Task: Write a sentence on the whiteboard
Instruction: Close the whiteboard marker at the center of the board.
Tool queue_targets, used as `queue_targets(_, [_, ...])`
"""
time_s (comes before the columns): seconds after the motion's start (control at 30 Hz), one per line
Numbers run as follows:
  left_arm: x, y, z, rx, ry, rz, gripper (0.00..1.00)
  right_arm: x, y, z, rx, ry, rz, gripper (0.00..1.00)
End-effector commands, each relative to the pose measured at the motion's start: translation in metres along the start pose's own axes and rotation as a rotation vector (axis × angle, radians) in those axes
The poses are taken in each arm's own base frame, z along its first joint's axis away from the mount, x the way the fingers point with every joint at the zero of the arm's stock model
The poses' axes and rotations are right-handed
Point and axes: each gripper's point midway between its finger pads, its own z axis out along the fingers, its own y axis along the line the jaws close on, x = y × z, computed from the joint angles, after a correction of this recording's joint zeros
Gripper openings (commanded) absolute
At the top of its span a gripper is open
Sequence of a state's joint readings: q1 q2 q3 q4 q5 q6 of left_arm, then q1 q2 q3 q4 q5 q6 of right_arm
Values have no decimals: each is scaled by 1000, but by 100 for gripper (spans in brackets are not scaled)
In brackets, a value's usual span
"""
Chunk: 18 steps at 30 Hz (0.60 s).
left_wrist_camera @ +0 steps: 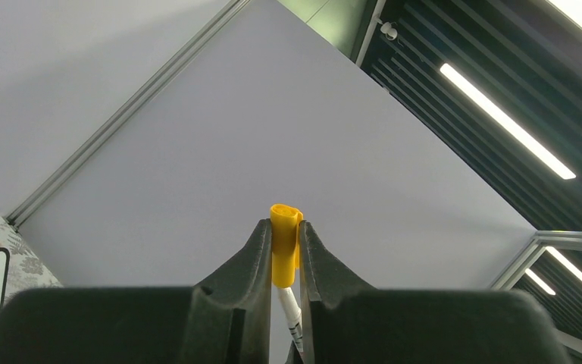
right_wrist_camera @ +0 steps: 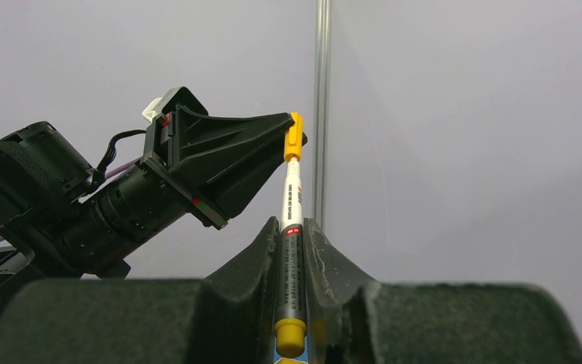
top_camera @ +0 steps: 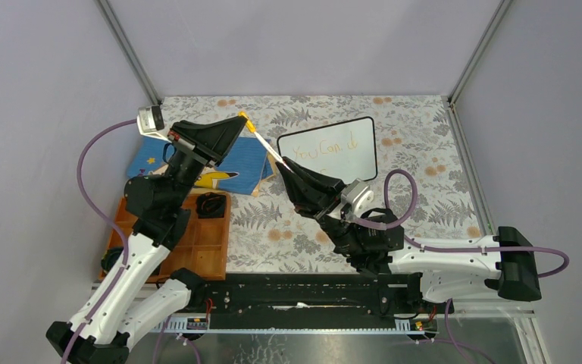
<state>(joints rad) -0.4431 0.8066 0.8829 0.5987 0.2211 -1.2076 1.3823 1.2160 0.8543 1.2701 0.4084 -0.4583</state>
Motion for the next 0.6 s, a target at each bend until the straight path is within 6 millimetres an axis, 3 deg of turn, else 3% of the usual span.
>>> queue_targets(0.0, [-3, -17, -5, 77, -9, -1, 0, -30, -10, 11, 58, -85, 40, 0])
queue_targets(0.57, [0, -14, -7, 75, 0, -27, 0, -41, -11, 15, 68, -137, 46, 0])
